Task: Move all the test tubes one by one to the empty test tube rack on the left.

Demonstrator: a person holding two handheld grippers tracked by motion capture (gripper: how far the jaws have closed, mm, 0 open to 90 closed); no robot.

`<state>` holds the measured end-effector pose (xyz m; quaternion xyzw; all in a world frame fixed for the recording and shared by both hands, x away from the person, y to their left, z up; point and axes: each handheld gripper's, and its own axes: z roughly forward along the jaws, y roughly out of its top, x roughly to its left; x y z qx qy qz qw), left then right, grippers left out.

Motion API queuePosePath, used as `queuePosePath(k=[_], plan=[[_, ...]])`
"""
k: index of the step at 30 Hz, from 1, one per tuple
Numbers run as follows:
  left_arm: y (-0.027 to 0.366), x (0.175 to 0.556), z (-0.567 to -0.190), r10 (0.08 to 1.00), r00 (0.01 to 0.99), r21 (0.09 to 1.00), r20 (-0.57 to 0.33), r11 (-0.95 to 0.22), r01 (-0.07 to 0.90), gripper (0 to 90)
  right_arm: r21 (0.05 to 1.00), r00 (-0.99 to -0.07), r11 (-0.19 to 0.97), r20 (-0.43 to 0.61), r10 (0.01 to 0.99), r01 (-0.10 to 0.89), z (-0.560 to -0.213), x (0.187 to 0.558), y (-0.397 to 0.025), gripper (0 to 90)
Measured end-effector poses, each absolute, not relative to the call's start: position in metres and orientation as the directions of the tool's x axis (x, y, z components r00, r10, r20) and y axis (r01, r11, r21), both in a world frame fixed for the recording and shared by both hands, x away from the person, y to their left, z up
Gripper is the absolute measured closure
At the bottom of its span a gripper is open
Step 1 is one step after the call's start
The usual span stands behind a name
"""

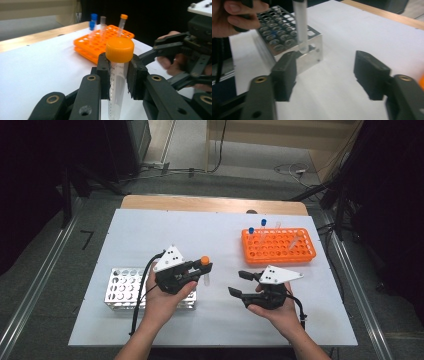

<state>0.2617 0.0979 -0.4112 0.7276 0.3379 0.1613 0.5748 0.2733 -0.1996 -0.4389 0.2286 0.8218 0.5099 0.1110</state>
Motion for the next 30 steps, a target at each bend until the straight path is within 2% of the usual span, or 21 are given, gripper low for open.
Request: queuePosePath(k=[1,7,11,19,30], plan=[[0.101,0.263,-0.411,0.683,0.714,0.946,-0.152,-0.108,0.305,74.7,0.888,-0.867,0.37,0.059,0.494,0.272,-0.44,0.276,-0.208,20.4],[0.114,0.267,-0.411,0.72,0.677,0.95,-0.15,-0.085,0.301,74.8,0.891,-0.85,0.338,0.092,0.518,0.302,-0.443,0.282,-0.23,11.1],[0.122,0.269,-0.414,0.744,0.649,0.95,-0.156,-0.067,0.305,74.8,0.886,-0.841,0.343,0.09,0.533,0.313,-0.446,0.285,-0.246,0.7],[0.131,0.273,-0.42,0.774,0.615,0.954,-0.153,-0.048,0.298,74.8,0.883,-0.824,0.331,0.102,0.557,0.333,-0.448,0.286,-0.269,0.0],[0.131,0.274,-0.425,0.79,0.599,0.954,-0.134,-0.061,0.294,74.7,0.879,-0.819,0.328,0.112,0.563,0.345,-0.453,0.29,-0.271,0.0]])
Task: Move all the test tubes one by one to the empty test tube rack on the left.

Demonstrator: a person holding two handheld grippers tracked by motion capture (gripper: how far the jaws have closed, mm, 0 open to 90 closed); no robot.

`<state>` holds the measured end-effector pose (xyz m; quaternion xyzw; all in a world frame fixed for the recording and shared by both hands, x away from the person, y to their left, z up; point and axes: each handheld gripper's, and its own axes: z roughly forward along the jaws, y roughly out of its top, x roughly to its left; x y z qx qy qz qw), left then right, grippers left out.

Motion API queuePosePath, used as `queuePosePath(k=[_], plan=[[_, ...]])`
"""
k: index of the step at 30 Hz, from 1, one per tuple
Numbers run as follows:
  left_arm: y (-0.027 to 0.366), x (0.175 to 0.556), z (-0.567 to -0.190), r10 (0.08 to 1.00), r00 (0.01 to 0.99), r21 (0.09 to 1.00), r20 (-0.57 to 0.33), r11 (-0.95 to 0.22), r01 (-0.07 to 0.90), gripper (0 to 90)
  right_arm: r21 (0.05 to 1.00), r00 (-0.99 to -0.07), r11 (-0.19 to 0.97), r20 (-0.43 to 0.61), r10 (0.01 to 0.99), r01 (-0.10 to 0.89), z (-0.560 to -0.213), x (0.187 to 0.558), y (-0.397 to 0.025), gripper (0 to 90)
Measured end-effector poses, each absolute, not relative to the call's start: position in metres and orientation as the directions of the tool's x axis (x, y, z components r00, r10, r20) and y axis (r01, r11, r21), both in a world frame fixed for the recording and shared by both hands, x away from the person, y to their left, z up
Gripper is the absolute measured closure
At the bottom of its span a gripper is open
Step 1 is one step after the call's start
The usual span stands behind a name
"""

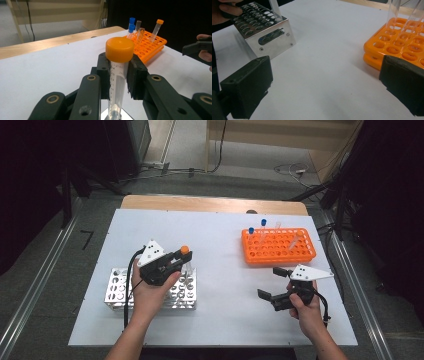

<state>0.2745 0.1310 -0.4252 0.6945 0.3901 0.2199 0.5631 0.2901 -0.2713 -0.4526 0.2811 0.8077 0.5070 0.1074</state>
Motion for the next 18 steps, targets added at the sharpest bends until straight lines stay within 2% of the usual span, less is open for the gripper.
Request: queuePosePath(k=[6,12,18], plan=[[0.129,0.271,-0.423,0.795,0.6,0.954,-0.092,-0.103,0.282,74.7,0.881,-0.814,0.316,0.122,0.567,0.352,-0.453,0.291,-0.273,0.0],[0.117,0.269,-0.423,0.792,0.61,0.943,-0.01,-0.195,0.269,74.7,0.88,-0.809,0.315,0.122,0.575,0.356,-0.453,0.292,-0.275,0.0],[0.122,0.276,-0.432,0.788,0.61,0.921,-0.088,-0.17,0.352,74.4,0.88,-0.807,0.314,0.121,0.578,0.357,-0.454,0.293,-0.276,0.0]])
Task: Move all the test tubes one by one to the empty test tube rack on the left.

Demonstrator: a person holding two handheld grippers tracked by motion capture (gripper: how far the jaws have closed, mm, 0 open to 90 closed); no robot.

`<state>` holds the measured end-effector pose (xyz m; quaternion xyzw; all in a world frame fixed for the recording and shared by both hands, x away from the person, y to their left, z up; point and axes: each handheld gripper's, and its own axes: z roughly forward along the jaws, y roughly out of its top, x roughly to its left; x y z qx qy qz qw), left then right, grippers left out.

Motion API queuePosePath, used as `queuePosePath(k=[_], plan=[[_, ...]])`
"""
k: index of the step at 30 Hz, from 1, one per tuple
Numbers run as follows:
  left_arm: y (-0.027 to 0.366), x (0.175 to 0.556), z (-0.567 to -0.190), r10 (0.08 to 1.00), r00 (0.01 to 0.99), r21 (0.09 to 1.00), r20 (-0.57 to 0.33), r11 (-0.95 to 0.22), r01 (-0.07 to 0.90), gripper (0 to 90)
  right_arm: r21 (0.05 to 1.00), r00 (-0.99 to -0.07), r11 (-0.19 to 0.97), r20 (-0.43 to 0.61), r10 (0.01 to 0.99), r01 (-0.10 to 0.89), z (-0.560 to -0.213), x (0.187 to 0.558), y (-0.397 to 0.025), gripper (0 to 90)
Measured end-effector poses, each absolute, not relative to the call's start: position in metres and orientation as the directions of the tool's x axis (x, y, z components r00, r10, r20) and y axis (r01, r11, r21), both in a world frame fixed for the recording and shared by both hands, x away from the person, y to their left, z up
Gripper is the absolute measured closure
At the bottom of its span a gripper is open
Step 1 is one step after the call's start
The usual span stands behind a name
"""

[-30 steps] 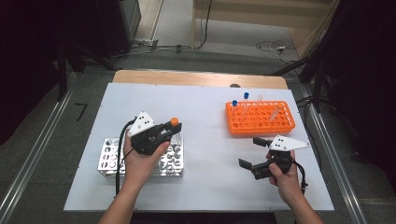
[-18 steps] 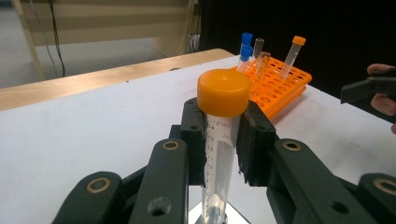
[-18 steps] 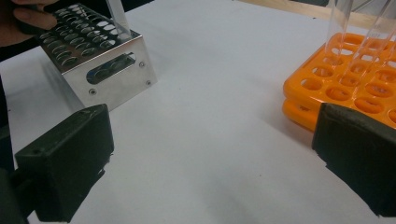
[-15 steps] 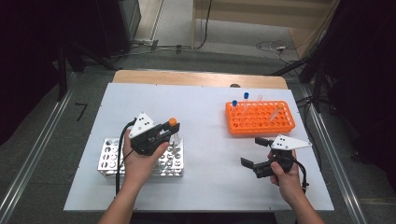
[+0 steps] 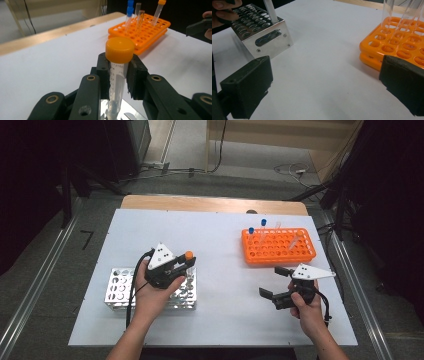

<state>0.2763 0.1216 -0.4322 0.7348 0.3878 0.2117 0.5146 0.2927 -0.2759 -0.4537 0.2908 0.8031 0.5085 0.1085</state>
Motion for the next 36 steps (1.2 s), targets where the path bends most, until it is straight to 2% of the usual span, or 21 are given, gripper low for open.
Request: queuePosePath(k=[9,15,25,33,36], plan=[[0.121,0.279,-0.437,0.783,0.611,0.893,-0.117,-0.186,0.41,72.0,0.88,-0.801,0.309,0.123,0.586,0.361,-0.455,0.295,-0.278,0.0],[0.123,0.277,-0.436,0.769,0.622,0.896,-0.149,-0.161,0.413,53.8,0.881,-0.791,0.301,0.124,0.599,0.366,-0.456,0.298,-0.282,0.0],[0.134,0.266,-0.434,0.751,0.625,0.91,-0.212,-0.081,0.406,15.4,0.886,-0.77,0.285,0.117,0.627,0.366,-0.454,0.304,-0.29,0.0],[0.143,0.257,-0.435,0.739,0.63,0.913,-0.237,-0.053,0.405,0.6,0.889,-0.732,0.268,0.103,0.673,0.372,-0.448,0.313,-0.299,0.0],[0.146,0.254,-0.435,0.731,0.639,0.917,-0.24,-0.045,0.395,0.0,0.891,-0.714,0.251,0.108,0.692,0.378,-0.447,0.318,-0.304,0.0]])
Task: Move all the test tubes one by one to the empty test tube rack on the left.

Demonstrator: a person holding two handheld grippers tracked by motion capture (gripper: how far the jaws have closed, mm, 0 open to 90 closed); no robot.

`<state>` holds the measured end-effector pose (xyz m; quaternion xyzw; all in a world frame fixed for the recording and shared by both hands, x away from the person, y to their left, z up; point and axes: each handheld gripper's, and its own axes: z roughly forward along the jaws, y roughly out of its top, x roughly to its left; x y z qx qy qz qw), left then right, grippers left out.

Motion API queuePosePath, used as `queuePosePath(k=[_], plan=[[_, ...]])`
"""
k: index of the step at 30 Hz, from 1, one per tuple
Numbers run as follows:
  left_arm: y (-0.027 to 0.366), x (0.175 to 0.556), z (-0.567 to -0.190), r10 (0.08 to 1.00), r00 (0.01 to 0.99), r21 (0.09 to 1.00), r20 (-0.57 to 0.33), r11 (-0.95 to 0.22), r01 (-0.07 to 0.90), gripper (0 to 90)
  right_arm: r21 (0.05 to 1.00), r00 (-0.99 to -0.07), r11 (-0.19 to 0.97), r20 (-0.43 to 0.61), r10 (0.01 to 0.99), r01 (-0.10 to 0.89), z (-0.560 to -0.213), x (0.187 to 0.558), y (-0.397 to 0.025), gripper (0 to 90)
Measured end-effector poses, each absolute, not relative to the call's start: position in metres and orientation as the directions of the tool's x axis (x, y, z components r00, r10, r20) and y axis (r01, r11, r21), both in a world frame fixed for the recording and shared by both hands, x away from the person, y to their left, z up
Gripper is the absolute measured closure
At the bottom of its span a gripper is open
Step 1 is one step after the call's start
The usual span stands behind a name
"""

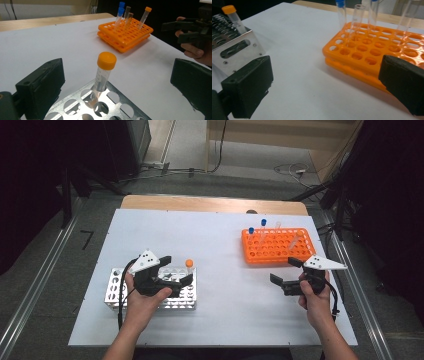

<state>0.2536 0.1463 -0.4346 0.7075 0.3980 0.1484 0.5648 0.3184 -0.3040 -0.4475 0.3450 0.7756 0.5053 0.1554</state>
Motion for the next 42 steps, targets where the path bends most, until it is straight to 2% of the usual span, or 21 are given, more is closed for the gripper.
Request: queuePosePath(k=[11,13,16,21,24,29,41,42], plan=[[0.151,0.251,-0.435,0.736,0.633,0.921,-0.242,-0.032,0.389,0.0,0.889,-0.628,0.177,0.147,0.764,0.423,-0.446,0.345,-0.328,0.0],[0.151,0.251,-0.435,0.736,0.632,0.92,-0.242,-0.032,0.39,0.0,0.887,-0.593,0.17,0.136,0.794,0.43,-0.445,0.352,-0.332,2.7],[0.152,0.251,-0.434,0.739,0.629,0.92,-0.24,-0.033,0.39,0.0,0.886,-0.57,0.147,0.15,0.808,0.441,-0.445,0.358,-0.336,8.2],[0.153,0.252,-0.434,0.739,0.627,0.92,-0.246,-0.026,0.391,0.0,0.873,-0.502,0.126,0.149,0.852,0.472,-0.451,0.379,-0.341,29.6],[0.154,0.252,-0.434,0.74,0.626,0.92,-0.245,-0.026,0.391,0.0,0.861,-0.476,0.13,0.142,0.868,0.493,-0.455,0.386,-0.341,32.2],[0.154,0.253,-0.435,0.738,0.627,0.918,-0.25,-0.025,0.395,0.0,0.843,-0.42,0.084,0.176,0.89,0.531,-0.465,0.404,-0.345,43.2],[0.152,0.253,-0.436,0.733,0.632,0.916,-0.251,-0.031,0.399,0.0,0.85,-0.402,0.119,0.116,0.908,0.514,-0.476,0.413,-0.34,60.3],[0.152,0.253,-0.436,0.733,0.633,0.916,-0.249,-0.032,0.399,0.0,0.854,-0.398,0.123,0.104,0.912,0.505,-0.476,0.412,-0.339,64.9]])
